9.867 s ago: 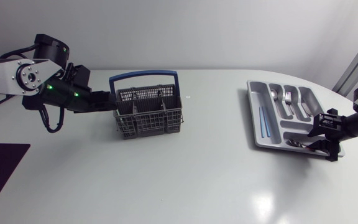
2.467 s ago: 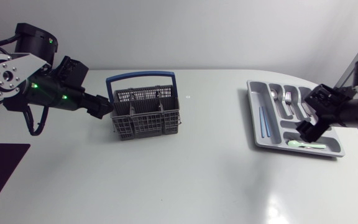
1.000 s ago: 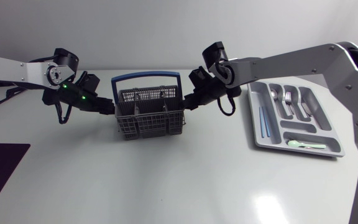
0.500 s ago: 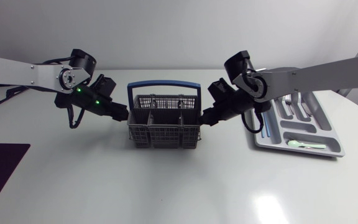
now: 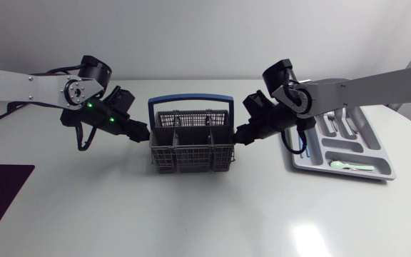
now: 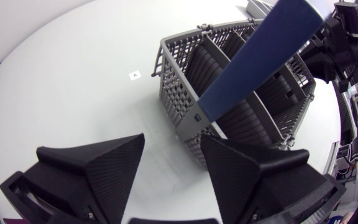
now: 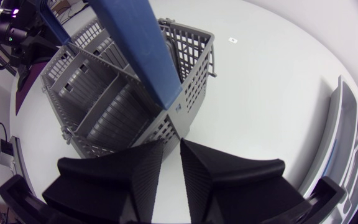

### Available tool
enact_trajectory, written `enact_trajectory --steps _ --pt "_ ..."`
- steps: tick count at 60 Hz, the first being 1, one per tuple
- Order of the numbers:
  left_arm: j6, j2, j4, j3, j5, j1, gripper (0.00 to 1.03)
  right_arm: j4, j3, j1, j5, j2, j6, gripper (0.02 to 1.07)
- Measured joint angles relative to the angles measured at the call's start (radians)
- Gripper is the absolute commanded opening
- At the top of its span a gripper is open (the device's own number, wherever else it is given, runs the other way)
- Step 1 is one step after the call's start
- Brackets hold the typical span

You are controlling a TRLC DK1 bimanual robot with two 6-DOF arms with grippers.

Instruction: Unload the cutlery basket into the drawer organizer.

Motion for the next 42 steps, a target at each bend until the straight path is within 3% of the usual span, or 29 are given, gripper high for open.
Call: enact_trajectory --steps 34,36,40,42 --pt "0.000 0.000 0.001 0.000 0.003 0.018 0.69 0.026 -0.025 -0.001 -0.003 -0.002 -0.001 0.30" --pt "0.000 0.000 0.001 0.000 0.008 0.023 0.69 0.027 -0.028 -0.003 -0.003 -0.004 -0.003 0.34" --pt "0.000 0.000 0.004 0.000 0.016 0.034 0.72 0.030 -0.041 -0.010 -0.002 -0.014 -0.008 0.57" --pt "0.000 0.000 0.006 0.000 0.017 0.040 0.75 0.030 -0.048 -0.014 -0.001 -0.024 -0.011 0.64"
